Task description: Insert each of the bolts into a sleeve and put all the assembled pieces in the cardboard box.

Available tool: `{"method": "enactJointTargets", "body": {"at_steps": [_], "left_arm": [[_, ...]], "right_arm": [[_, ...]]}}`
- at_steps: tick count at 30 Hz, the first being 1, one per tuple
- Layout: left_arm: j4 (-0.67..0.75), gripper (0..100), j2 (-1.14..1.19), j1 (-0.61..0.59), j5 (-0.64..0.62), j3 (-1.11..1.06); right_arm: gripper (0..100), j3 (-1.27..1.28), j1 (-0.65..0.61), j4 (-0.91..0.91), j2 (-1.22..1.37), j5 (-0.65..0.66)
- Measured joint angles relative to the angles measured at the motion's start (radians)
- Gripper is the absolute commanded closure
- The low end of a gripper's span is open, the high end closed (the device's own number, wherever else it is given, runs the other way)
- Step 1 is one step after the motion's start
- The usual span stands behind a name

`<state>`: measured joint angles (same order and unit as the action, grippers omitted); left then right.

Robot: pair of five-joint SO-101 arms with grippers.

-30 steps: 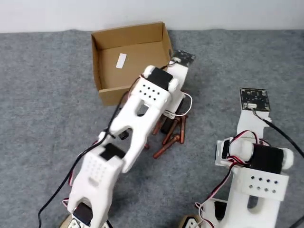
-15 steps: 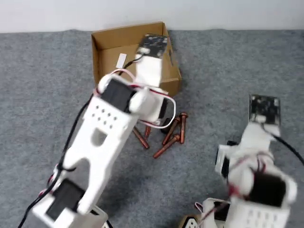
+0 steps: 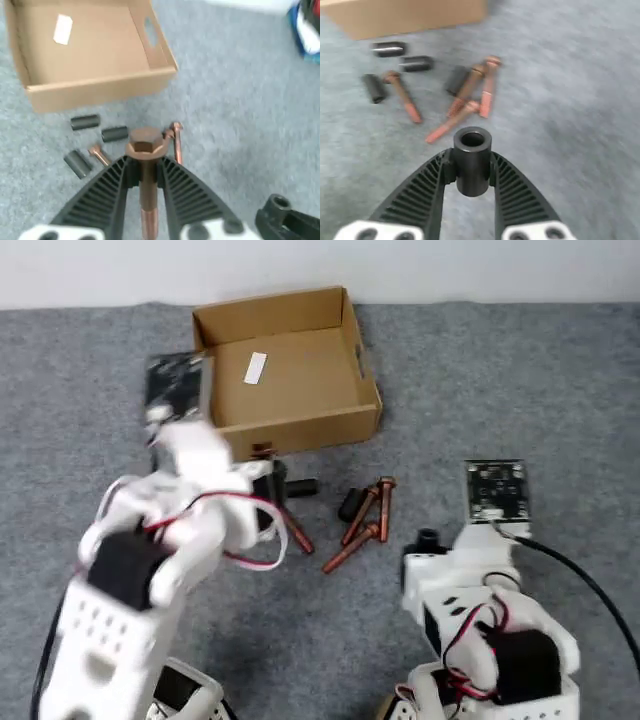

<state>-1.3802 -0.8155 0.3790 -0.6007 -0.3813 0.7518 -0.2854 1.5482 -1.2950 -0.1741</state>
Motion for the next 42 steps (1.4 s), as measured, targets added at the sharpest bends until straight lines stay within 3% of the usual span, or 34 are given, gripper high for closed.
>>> {"method": "enactJointTargets", "body": {"at_steps": [11,18,24,35,42], "left_arm": [[0.23,100,-0.379,-0.005,-0.009,-0.27],[0.331,100,-0.539,0.009,-0.011,-0.39],[0.334,100,-0.661,0.1,-0.011,-0.456],[0.334,100,-0.73,0.117,-0.014,-0.506],[0.348,100,-0.735,0.115,-0.083,-0.539]], "right_arm": [[99.0,0.081,-0.374,-0.189,0.008,-0.017],[99.0,0.083,-0.531,-0.288,0.008,-0.017],[99.0,0.083,-0.555,-0.338,0.008,-0.017],[99.1,0.107,-0.586,-0.339,-0.052,-0.017],[99.1,0.107,-0.595,-0.339,-0.054,0.011]]}}
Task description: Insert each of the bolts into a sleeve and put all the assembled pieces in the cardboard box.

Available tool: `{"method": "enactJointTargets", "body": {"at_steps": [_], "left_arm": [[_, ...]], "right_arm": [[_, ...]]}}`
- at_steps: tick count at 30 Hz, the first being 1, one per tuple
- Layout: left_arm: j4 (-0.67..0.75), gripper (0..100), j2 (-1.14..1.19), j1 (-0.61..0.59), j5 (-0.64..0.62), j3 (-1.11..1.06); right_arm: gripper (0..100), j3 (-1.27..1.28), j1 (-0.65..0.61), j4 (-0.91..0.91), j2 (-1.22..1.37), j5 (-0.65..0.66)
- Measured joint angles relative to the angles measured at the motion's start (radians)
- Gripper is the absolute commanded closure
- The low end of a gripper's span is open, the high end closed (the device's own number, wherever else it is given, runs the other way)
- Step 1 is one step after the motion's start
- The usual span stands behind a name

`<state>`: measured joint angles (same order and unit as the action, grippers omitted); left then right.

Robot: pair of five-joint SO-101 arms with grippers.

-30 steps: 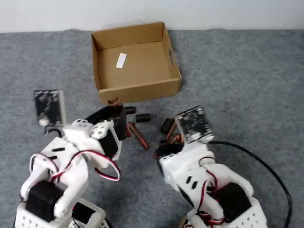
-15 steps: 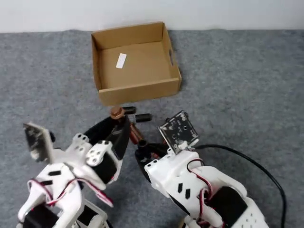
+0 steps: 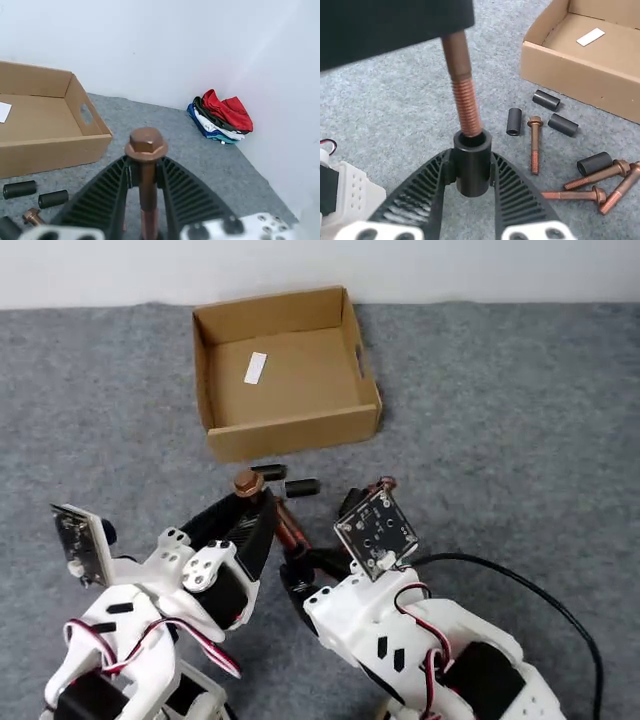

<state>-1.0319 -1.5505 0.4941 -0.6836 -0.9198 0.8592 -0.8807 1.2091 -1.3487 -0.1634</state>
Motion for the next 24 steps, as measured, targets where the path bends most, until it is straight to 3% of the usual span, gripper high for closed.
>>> {"method": "enactJointTargets", "body": {"at_steps": [12,21,24], "left_arm": [[-0.046,100,0.0,0.071,0.008,-0.003],[-0.092,99,-0.008,0.107,0.11,-0.02],[-0.12,94,0.002,0.157,0.187,-0.055]], "right_arm": [[99.1,0.0,0.0,0.0,0.0,0.017],[99.1,0.0,0.0,0.0,0.0,0.017],[99.1,0.0,0.0,0.0,0.0,0.018]]}}
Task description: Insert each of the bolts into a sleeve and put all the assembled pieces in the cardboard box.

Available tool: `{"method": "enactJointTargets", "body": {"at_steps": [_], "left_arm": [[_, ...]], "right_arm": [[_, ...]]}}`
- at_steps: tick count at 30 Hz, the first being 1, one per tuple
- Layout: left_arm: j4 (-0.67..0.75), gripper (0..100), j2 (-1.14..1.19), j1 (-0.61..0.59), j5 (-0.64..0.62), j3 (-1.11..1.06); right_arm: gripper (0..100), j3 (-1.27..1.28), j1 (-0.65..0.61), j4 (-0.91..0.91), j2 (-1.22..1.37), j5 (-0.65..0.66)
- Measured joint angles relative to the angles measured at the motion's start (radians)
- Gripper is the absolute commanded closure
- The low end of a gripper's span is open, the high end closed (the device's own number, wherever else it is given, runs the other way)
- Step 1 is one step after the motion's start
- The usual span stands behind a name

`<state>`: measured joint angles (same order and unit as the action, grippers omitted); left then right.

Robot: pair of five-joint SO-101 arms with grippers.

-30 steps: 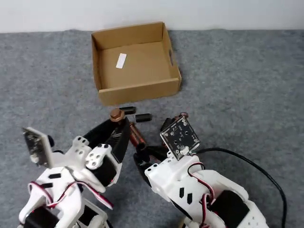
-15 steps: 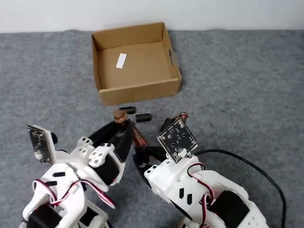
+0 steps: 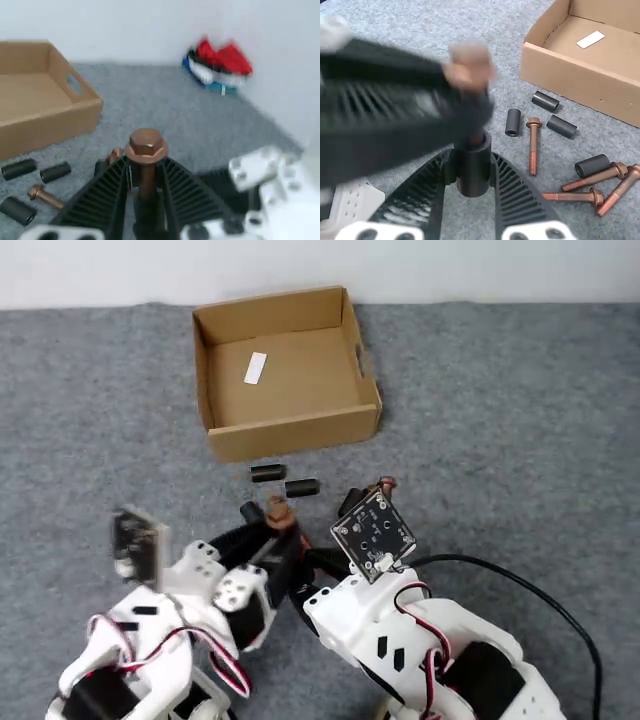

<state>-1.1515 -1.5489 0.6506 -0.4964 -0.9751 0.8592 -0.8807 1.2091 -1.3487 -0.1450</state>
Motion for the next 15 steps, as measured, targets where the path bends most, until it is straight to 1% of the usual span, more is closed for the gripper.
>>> {"method": "enactJointTargets", "body": {"at_steps": [3,5,11,13,15], "left_arm": [[-0.014,82,-0.006,0.011,0.043,-0.011],[-0.014,78,-0.008,0.011,0.054,-0.011],[-0.026,78,-0.008,0.009,0.06,-0.011],[-0.026,78,-0.008,-0.008,0.064,-0.011],[-0.026,78,-0.006,-0.04,0.112,-0.011]], "right_arm": [[99.1,0.0,0.0,0.0,0.0,0.02],[99.1,0.0,0.0,0.0,0.0,0.028],[99.1,0.0,0.0,0.0,-0.011,0.034],[99.1,0.0,0.0,0.0,-0.008,0.034],[99.1,0.0,0.0,0.0,0.0,0.034]]}}
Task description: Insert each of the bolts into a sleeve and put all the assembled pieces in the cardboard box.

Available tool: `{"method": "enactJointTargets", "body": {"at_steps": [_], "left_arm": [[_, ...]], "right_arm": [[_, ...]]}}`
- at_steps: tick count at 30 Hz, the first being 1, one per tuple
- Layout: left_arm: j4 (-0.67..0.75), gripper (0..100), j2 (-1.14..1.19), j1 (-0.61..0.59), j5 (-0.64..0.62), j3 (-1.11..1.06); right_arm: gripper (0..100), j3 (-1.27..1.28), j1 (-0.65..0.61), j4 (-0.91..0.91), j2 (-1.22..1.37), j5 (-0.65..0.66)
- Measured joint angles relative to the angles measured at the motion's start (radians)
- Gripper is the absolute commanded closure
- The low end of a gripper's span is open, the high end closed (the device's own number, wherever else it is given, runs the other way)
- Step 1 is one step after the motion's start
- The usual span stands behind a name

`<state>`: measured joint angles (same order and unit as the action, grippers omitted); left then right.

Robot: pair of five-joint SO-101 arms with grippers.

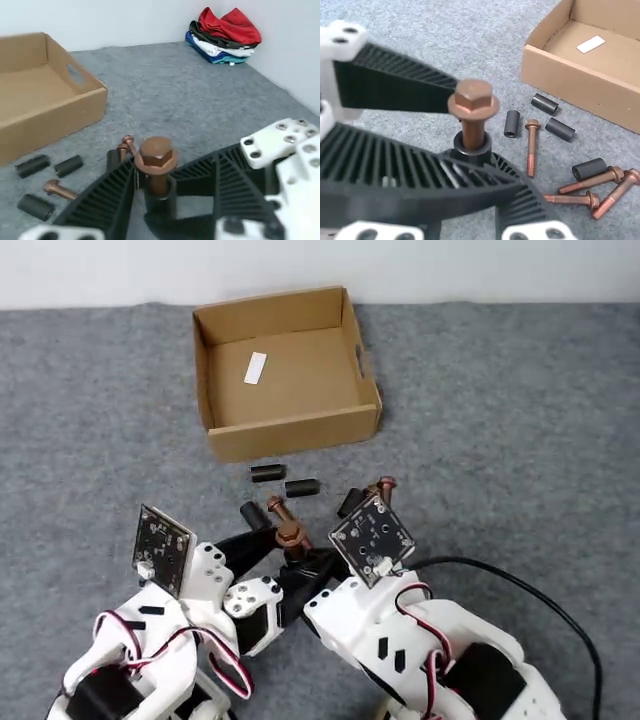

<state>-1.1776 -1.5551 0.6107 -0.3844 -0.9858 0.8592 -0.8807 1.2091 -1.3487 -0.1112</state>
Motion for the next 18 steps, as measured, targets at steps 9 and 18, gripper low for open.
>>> {"method": "enactJointTargets", "body": {"at_steps": [9,18], "left_arm": [[-0.002,78,-0.005,-0.135,0.106,0.057],[-0.066,98,-0.005,-0.163,0.087,0.169]], "right_arm": [[99.1,0.002,-0.002,-0.003,0.002,0.0],[99.1,0.002,0.13,-0.005,0.002,-0.075]]}}
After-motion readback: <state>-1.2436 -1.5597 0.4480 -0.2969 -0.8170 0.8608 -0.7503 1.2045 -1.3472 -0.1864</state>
